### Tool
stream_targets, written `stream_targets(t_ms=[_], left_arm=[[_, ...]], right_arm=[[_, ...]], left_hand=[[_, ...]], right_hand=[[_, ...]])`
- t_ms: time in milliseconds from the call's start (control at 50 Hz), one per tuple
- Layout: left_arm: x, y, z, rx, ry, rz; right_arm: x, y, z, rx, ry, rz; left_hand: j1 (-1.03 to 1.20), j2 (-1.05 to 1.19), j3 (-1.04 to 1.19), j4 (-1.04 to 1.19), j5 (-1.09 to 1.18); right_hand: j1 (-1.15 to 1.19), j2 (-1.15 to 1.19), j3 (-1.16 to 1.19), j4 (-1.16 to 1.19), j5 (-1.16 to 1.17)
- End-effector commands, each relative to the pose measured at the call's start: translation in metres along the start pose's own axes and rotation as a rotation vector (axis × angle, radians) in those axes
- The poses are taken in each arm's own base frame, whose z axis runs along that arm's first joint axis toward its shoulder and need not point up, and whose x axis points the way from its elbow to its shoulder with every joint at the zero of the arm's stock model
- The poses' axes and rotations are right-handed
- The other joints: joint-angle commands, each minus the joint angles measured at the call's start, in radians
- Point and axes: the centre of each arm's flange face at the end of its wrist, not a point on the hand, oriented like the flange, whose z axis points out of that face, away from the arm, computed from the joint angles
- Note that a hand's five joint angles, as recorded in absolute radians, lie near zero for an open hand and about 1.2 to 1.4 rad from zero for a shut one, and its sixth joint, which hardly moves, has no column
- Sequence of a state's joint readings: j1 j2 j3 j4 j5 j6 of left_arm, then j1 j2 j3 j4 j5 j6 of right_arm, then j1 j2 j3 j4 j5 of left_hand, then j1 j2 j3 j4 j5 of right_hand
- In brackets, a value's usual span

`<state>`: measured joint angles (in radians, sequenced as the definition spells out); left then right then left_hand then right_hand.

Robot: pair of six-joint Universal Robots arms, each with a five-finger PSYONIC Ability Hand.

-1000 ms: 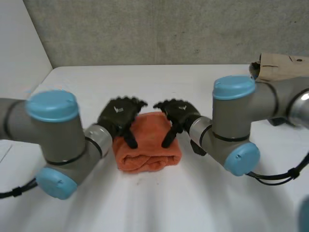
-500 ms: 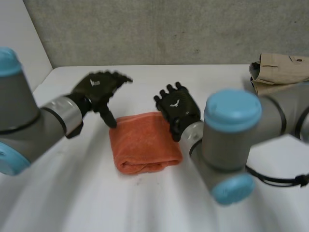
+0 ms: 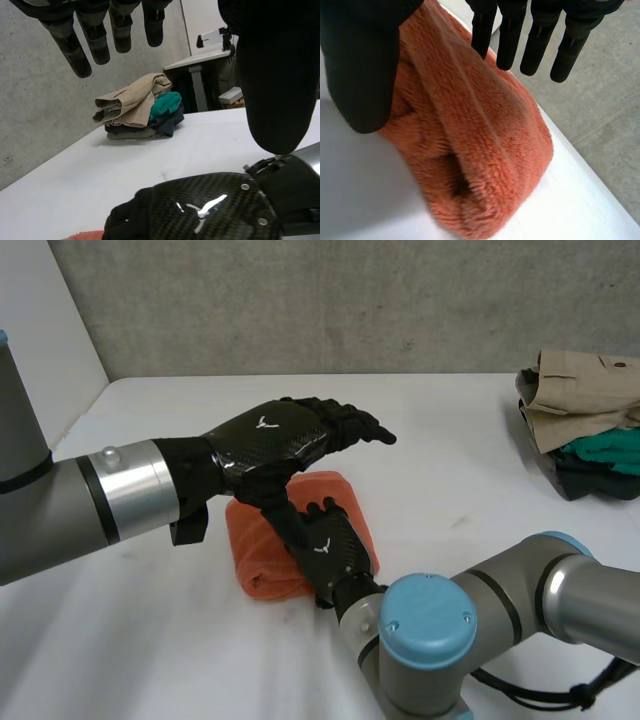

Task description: Fold the laundry.

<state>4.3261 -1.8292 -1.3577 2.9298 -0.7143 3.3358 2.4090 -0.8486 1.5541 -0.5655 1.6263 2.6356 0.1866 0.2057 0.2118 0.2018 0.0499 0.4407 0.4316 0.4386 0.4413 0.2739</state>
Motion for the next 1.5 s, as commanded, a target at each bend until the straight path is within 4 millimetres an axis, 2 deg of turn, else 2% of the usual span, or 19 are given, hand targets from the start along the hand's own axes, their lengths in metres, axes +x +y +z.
stream_targets(t_ms=[20, 440, 500, 560, 660, 820, 940, 1040, 1060, 1100, 1160, 1180, 1240, 1260, 1300, 1340, 1380, 1400, 1500], left_arm=[[-0.003, 0.001, 0.002, 0.008, -0.030, 0.014], [-0.013, 0.002, 0.000, 0.012, -0.072, -0.004], [-0.014, 0.002, -0.001, 0.017, -0.077, -0.011], [-0.017, 0.001, -0.001, 0.023, -0.083, -0.012], [-0.025, -0.006, -0.003, 0.052, -0.104, -0.013], [-0.037, -0.038, -0.012, 0.161, -0.167, 0.020], [-0.049, -0.063, -0.018, 0.275, -0.245, 0.040], [-0.054, -0.076, -0.019, 0.368, -0.268, 0.023], [-0.053, -0.078, -0.019, 0.377, -0.261, 0.022], [-0.051, -0.078, -0.017, 0.387, -0.248, 0.017], [-0.049, -0.076, -0.015, 0.389, -0.238, 0.010], [-0.047, -0.073, -0.014, 0.385, -0.234, 0.005], [-0.044, -0.067, -0.009, 0.376, -0.223, -0.006], [-0.043, -0.065, -0.008, 0.371, -0.220, -0.011], [-0.039, -0.060, -0.004, 0.359, -0.208, -0.023], [-0.036, -0.055, -0.001, 0.351, -0.196, -0.032], [-0.032, -0.048, 0.003, 0.337, -0.183, -0.040], [-0.030, -0.046, 0.005, 0.334, -0.179, -0.042], [-0.025, -0.034, 0.011, 0.306, -0.163, -0.051]], right_arm=[[0.007, 0.011, 0.022, 0.002, 0.019, -0.018], [0.013, 0.000, 0.049, 0.090, 0.009, -0.013], [0.016, -0.002, 0.054, 0.103, 0.015, -0.011], [0.020, -0.006, 0.061, 0.127, 0.022, -0.007], [0.034, -0.015, 0.074, 0.170, 0.060, 0.001], [0.110, -0.071, 0.092, 0.333, 0.239, 0.064], [0.197, -0.105, 0.089, 0.441, 0.432, 0.066], [0.272, -0.115, 0.071, 0.493, 0.581, 0.058], [0.299, -0.115, 0.063, 0.511, 0.637, 0.051], [0.323, -0.113, 0.055, 0.520, 0.685, 0.046], [0.368, -0.097, 0.041, 0.517, 0.767, 0.026], [0.390, -0.082, 0.035, 0.506, 0.797, 0.015], [0.414, -0.056, 0.031, 0.478, 0.819, 0.003], [0.428, -0.034, 0.030, 0.452, 0.821, -0.008], [0.439, -0.007, 0.030, 0.414, 0.818, -0.013], [0.451, 0.037, 0.030, 0.354, 0.802, -0.013], [0.455, 0.068, 0.030, 0.311, 0.783, -0.007], [0.456, 0.098, 0.028, 0.269, 0.762, -0.004], [0.459, 0.171, 0.015, 0.168, 0.731, 0.024]], left_hand=[[-0.012, -0.031, -0.037, -0.027, -0.050], [-0.012, -0.031, -0.037, -0.027, -0.050], [-0.012, -0.031, -0.037, -0.027, -0.050], [-0.012, -0.031, -0.037, -0.027, -0.050], [-0.012, -0.031, -0.037, -0.027, -0.050], [-0.012, -0.031, -0.037, -0.027, -0.050], [-0.012, -0.031, -0.037, -0.027, -0.050], [-0.012, -0.031, -0.037, -0.027, -0.050], [-0.012, -0.031, -0.037, -0.027, -0.050], [-0.012, -0.031, -0.037, -0.027, -0.050], [-0.012, -0.031, -0.037, -0.027, -0.050], [-0.012, -0.031, -0.037, -0.027, -0.050], [-0.012, -0.031, -0.037, -0.027, -0.050], [-0.012, -0.031, -0.037, -0.027, -0.050], [-0.012, -0.031, -0.037, -0.027, -0.050], [-0.012, -0.031, -0.037, -0.027, -0.050], [-0.012, -0.031, -0.037, -0.027, -0.050], [-0.012, -0.031, -0.037, -0.027, -0.050], [-0.012, -0.031, -0.037, -0.027, -0.050]], right_hand=[[0.148, 0.157, 0.150, 0.147, 0.140], [0.247, 0.257, 0.250, 0.247, 0.240], [0.385, 0.394, 0.387, 0.384, 0.377], [0.953, 0.962, 0.955, 0.953, 0.946], [0.956, 0.965, 0.958, 0.955, 0.948], [0.956, 0.965, 0.958, 0.955, 0.948], [0.956, 0.965, 0.958, 0.955, 0.948], [0.956, 0.965, 0.958, 0.955, 0.948], [0.956, 0.965, 0.958, 0.955, 0.948], [0.956, 0.965, 0.958, 0.955, 0.948], [0.956, 0.965, 0.958, 0.955, 0.948], [0.956, 0.965, 0.958, 0.955, 0.948], [0.956, 0.965, 0.958, 0.955, 0.948], [0.956, 0.965, 0.958, 0.955, 0.948], [0.956, 0.965, 0.958, 0.955, 0.948], [0.956, 0.965, 0.958, 0.955, 0.948], [0.956, 0.965, 0.958, 0.955, 0.948], [0.956, 0.965, 0.958, 0.955, 0.948], [0.956, 0.965, 0.958, 0.955, 0.948]])
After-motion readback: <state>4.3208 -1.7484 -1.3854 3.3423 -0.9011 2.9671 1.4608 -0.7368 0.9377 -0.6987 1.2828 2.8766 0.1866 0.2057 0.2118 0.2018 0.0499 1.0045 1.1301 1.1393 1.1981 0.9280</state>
